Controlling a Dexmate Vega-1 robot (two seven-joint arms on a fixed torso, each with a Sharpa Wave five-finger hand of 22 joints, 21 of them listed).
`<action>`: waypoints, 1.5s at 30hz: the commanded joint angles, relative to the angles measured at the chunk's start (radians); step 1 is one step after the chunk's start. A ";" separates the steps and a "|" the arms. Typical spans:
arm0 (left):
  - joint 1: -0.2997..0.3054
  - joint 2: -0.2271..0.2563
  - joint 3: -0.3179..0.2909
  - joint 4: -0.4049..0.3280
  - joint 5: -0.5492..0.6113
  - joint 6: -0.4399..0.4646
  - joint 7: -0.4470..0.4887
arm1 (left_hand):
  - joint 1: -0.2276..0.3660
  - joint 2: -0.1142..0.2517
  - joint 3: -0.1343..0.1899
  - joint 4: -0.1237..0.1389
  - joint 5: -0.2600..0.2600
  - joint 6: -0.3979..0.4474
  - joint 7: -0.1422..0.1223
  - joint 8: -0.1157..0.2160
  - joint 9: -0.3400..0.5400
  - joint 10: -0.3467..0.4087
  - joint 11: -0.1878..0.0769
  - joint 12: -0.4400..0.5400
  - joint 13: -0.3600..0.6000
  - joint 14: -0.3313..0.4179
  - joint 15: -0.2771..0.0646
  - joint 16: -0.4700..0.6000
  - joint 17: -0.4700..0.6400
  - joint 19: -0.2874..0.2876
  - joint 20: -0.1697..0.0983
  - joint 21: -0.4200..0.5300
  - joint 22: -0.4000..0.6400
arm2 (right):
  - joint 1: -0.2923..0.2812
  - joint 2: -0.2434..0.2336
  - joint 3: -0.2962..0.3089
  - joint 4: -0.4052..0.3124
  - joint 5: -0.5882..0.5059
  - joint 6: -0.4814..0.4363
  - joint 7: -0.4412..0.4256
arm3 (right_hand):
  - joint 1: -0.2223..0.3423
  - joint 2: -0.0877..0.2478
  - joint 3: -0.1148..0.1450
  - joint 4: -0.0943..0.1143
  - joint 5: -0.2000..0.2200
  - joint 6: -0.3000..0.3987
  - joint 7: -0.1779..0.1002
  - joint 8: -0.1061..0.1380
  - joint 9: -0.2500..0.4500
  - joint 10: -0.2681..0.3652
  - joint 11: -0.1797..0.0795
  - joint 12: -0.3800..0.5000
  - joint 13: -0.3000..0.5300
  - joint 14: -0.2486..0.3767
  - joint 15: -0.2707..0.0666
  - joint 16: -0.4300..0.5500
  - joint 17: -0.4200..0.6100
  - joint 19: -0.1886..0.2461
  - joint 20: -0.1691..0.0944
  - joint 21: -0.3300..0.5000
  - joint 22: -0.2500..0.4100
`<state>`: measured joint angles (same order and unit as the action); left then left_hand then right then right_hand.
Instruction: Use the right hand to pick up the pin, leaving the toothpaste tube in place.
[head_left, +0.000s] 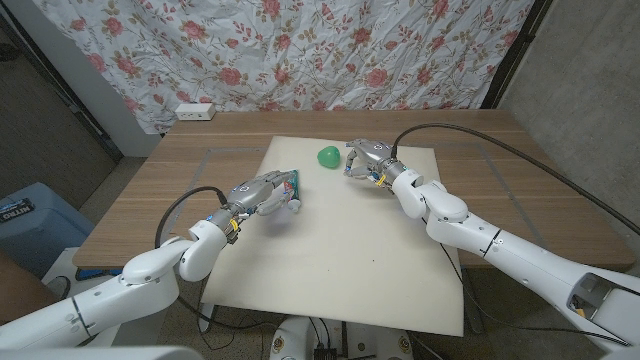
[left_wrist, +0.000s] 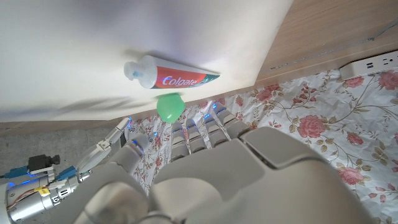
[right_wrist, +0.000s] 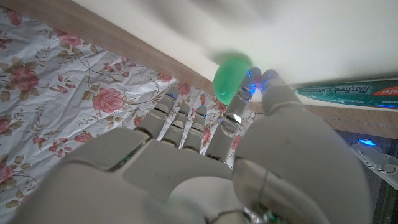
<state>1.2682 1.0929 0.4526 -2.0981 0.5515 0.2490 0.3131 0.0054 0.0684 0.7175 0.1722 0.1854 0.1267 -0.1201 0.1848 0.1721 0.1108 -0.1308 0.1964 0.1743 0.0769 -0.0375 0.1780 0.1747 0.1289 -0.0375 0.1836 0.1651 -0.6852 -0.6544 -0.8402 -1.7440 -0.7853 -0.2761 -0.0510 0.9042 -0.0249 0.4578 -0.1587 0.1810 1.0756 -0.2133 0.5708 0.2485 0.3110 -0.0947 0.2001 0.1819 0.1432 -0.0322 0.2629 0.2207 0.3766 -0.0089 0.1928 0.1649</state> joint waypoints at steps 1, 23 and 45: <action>0.045 0.019 -0.018 0.007 0.042 -0.012 0.025 | -0.009 0.074 -0.005 -0.003 0.000 0.009 -0.006 0.002 0.003 0.006 -0.007 0.000 0.002 0.004 -0.101 0.003 0.002 0.004 -0.134 0.005 0.003 | 0.005 0.013 -0.012 0.007 -0.013 -0.020 -0.004 | 0.002 0.011 -0.004 -0.001 0.000 0.015 -0.009 0.006 0.003 0.008 0.000 -0.004 0.002 0.006 -0.009 -0.002 0.004 0.006 0.001 -0.002 0.003; 0.148 0.070 -0.059 -0.012 0.042 0.009 0.033 | -0.006 0.083 -0.008 -0.001 0.002 0.027 -0.008 0.005 0.003 0.018 -0.009 0.001 0.002 0.013 -0.103 0.004 0.001 0.007 -0.136 0.005 0.003 | 0.021 0.032 -0.035 0.022 -0.030 -0.030 -0.010 | 0.002 0.011 -0.006 -0.001 0.000 0.017 -0.009 0.004 0.000 0.012 0.001 -0.004 0.002 0.007 -0.009 -0.002 0.005 0.007 0.002 -0.002 0.003; 0.170 0.062 -0.039 0.019 0.053 0.030 0.052 | -0.004 0.092 -0.008 0.001 0.003 0.030 -0.009 0.003 0.003 0.023 -0.007 0.000 0.002 0.013 -0.102 0.003 0.002 0.004 -0.134 0.005 0.004 | 0.020 0.040 -0.048 0.020 -0.051 -0.038 -0.024 | 0.003 0.012 -0.007 -0.001 0.000 0.017 -0.009 0.001 -0.002 0.015 0.001 -0.004 0.002 0.011 -0.010 -0.001 0.005 0.006 0.003 -0.003 0.003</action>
<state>1.4257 1.1562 0.3963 -2.0961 0.6023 0.2742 0.3635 0.0055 0.0685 0.7094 0.1717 0.1854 0.1468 -0.1250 0.1848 0.1724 0.1321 -0.1410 0.1965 0.1743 0.0806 -0.0338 0.1780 0.1745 0.1290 -0.0375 0.1837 0.1651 -0.6651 -0.6173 -0.8810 -1.7225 -0.8249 -0.3087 -0.0699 0.9043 -0.0247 0.4538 -0.1628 0.1809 1.0773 -0.2151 0.5710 0.2442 0.3165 -0.0894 0.1960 0.1819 0.1487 -0.0377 0.2629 0.2206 0.3766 -0.0088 0.1928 0.1649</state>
